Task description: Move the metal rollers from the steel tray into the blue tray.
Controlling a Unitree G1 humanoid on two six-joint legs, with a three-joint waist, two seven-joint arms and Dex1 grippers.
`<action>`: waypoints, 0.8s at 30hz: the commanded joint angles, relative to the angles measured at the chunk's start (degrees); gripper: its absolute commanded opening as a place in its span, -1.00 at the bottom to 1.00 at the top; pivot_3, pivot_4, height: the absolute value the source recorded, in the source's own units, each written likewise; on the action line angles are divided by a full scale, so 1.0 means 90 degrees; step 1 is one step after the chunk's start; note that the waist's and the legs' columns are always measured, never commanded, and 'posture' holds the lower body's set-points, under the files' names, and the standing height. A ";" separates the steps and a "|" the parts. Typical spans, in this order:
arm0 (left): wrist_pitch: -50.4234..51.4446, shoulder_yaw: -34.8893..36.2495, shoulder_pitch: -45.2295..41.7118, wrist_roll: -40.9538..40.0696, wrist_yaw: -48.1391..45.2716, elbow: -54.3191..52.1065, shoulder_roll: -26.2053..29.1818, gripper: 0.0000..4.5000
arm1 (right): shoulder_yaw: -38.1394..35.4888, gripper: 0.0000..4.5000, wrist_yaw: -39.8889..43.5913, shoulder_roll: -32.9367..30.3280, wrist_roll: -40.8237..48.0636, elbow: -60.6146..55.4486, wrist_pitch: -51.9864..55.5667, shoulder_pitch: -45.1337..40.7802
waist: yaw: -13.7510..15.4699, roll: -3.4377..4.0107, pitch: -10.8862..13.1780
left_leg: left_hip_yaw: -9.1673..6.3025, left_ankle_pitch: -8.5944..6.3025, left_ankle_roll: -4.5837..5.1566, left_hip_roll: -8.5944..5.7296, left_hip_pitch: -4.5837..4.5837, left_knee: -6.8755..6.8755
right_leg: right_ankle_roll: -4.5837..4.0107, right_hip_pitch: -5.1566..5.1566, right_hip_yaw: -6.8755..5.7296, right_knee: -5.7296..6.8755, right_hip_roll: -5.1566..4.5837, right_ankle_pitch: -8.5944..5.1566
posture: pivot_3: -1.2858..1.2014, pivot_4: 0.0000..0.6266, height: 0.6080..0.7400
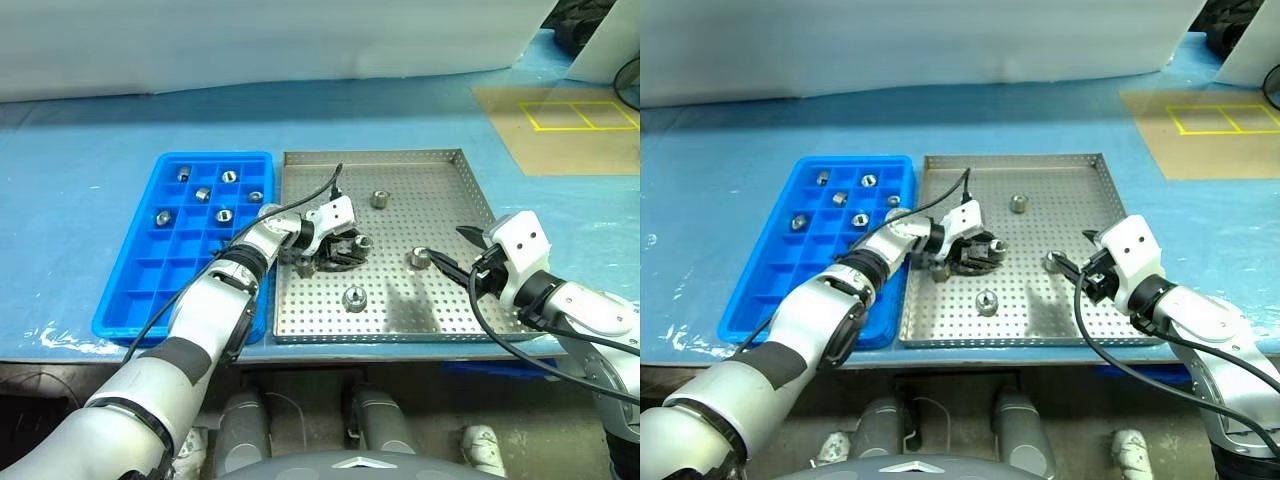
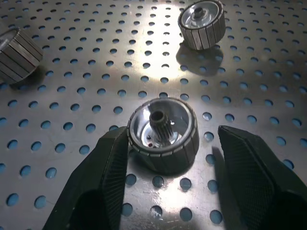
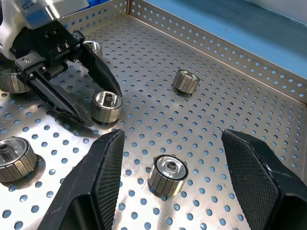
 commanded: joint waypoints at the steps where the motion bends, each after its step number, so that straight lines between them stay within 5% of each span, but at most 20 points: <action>1: -0.0040 -0.0013 0.0032 0.0079 0.0094 -0.0036 -0.0088 0.38 | -0.0057 0.47 -0.0036 -0.0036 0.0023 -0.0134 -0.0075 -0.0111 | -0.0003 0.0000 0.0000 | 0.0000 0.0000 0.0000 0.0000 0.0000 0.0000 | 0.0000 0.0000 0.0000 0.0000 0.0000 0.0000 | -0.42 -0.52 1.00; 17: 0.0189 0.0253 0.0098 -0.0003 0.0960 0.0031 -0.0284 0.38 | 0.0245 0.47 -0.0063 -0.0085 -0.0030 -0.0337 -0.0058 0.0148 | -0.0068 0.0001 -0.0001 | 0.0000 -0.0002 0.0002 -0.0002 0.0002 0.0004 | 0.0001 0.0006 -0.0001 -0.0003 -0.0003 0.0000 | -0.43 -0.52 1.00; 21: 0.0282 0.0361 0.0099 -0.0058 0.0934 0.0021 -0.0291 -0.14 | 0.0255 0.49 -0.0058 -0.0119 -0.0085 -0.0313 -0.0083 0.0135 | -0.0072 0.0001 -0.0001 | -0.0001 -0.0002 0.0003 -0.0002 0.0001 0.0001 | 0.0001 0.0006 -0.0001 -0.0009 -0.0002 0.0000 | -0.42 -0.52 1.00; 24: 0.0232 0.0436 0.0105 -0.0121 0.0583 -0.0013 -0.0226 -0.19 | 0.0336 0.49 -0.0077 -0.0100 -0.0113 -0.0225 -0.0113 0.0009 | -0.0078 0.0001 -0.0001 | -0.0001 -0.0007 0.0010 -0.0001 -0.0002 -0.0001 | 0.0001 0.0008 -0.0001 -0.0022 -0.0003 0.0000 | -0.41 -0.52 1.00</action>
